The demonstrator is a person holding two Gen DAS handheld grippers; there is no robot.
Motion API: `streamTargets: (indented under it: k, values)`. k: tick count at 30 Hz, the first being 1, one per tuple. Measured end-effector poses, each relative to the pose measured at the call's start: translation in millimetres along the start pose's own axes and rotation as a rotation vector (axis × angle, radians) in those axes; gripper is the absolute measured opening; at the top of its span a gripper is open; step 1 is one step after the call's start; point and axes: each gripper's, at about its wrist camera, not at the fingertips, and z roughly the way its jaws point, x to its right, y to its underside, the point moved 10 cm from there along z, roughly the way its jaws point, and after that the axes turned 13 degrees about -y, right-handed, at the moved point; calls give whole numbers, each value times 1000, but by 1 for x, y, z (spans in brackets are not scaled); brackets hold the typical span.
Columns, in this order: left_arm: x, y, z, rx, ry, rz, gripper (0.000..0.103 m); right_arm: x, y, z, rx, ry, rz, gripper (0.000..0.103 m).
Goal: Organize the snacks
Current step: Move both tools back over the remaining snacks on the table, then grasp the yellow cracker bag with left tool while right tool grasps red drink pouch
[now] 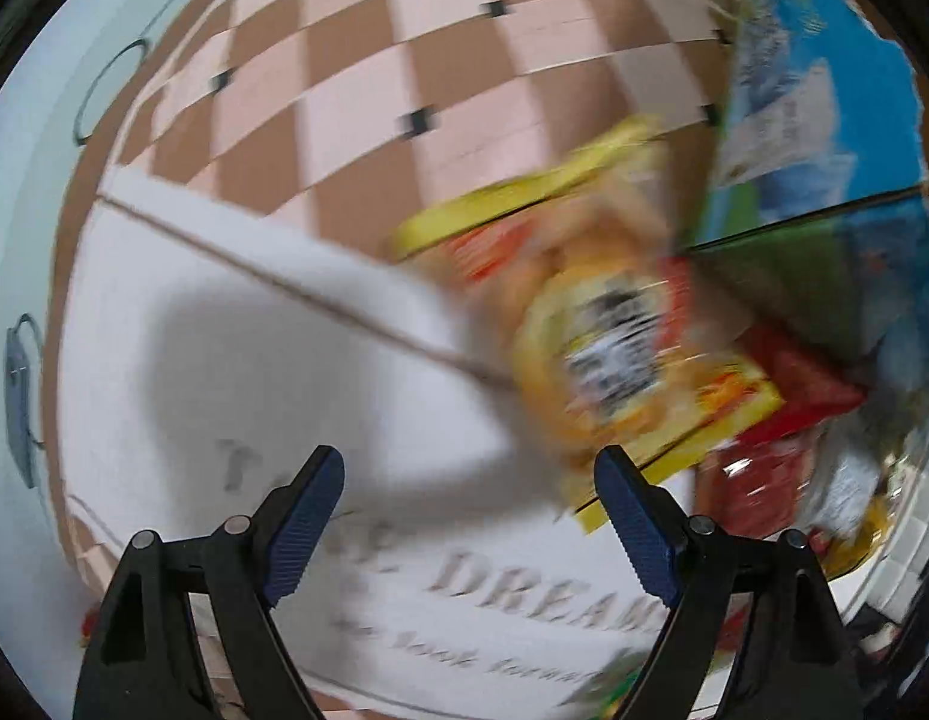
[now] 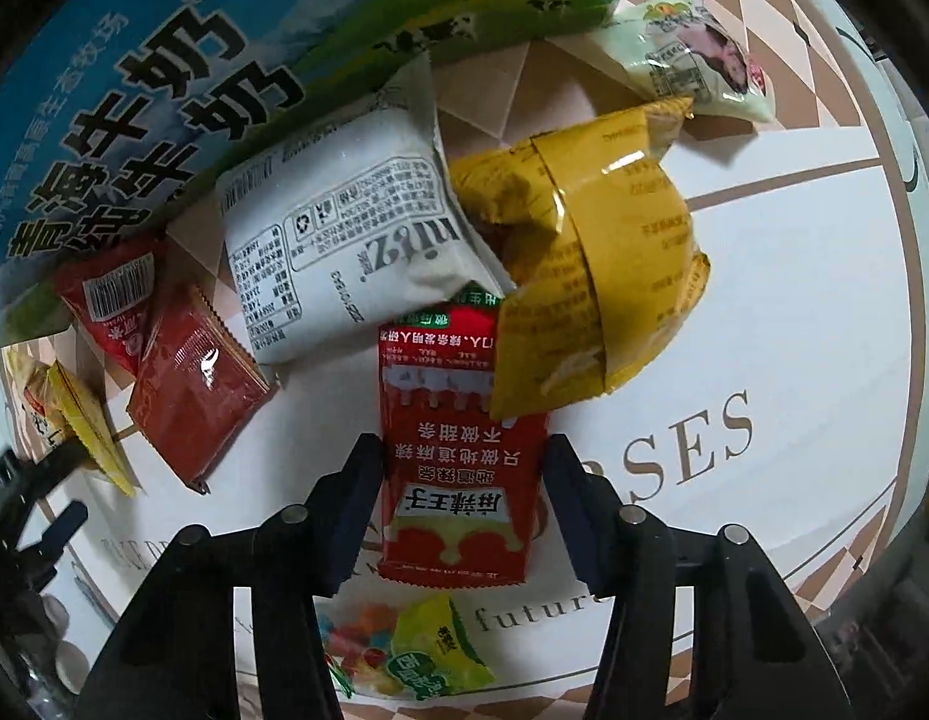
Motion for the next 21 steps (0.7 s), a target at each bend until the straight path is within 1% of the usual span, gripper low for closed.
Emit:
streamTargets:
  k: [2, 3, 4, 5, 6, 7, 10, 12, 13, 14, 15, 16, 17, 18, 19, 20, 21]
  values:
    - [-16, 3, 0, -15, 12, -26, 85, 3, 1, 0, -6, -4, -5, 58]
    - [-24, 2, -2, -23, 36, -57, 85, 2, 2, 1, -9, -7, -5, 58]
    - [-30, -1, -8, -31, 84, -107, 85, 3, 3, 0, -10, -13, -1, 58]
    - [-33, -3, -13, -30, 114, -135, 85, 4, 3, 0, -10, -23, 4, 58]
    - [-35, -9, -19, -24, 155, -173, 85, 13, 0, -2, -8, -28, 7, 58]
    - [-33, -16, -28, -10, 189, -208, 85, 16, -1, -3, -6, -31, 11, 59]
    - [-15, -38, -43, 25, 230, -247, 85, 20, -1, -5, 2, -34, 20, 60]
    - [2, -49, -46, 37, 229, -251, 85, 19, -2, -4, 2, -27, 18, 60]
    - [9, -55, -45, 51, 213, -245, 85, 18, -2, -3, 3, -24, 17, 60]
    - [19, -54, -47, 65, 190, -238, 85, 19, -2, -3, 3, -19, 15, 60]
    - [22, -58, -44, 88, 152, -222, 85, 11, -1, -5, 3, -15, 15, 60]
    - [26, -60, -43, 103, 133, -209, 86, 11, -1, -5, 3, -11, 15, 60]
    - [28, -61, -44, 117, 134, -207, 86, 12, -1, -5, 2, -7, 14, 60]
    - [27, -61, -43, 131, 125, -207, 87, 13, -1, -6, 1, -2, 13, 60]
    - [26, -59, -42, 133, 95, -188, 87, 13, 0, -7, -1, 1, 12, 60]
    - [30, -48, -40, 131, 72, -175, 87, 13, -1, -6, -3, 5, 11, 60]
    - [30, -41, -34, 123, 67, -170, 87, 12, -1, -6, -1, 5, 10, 60]
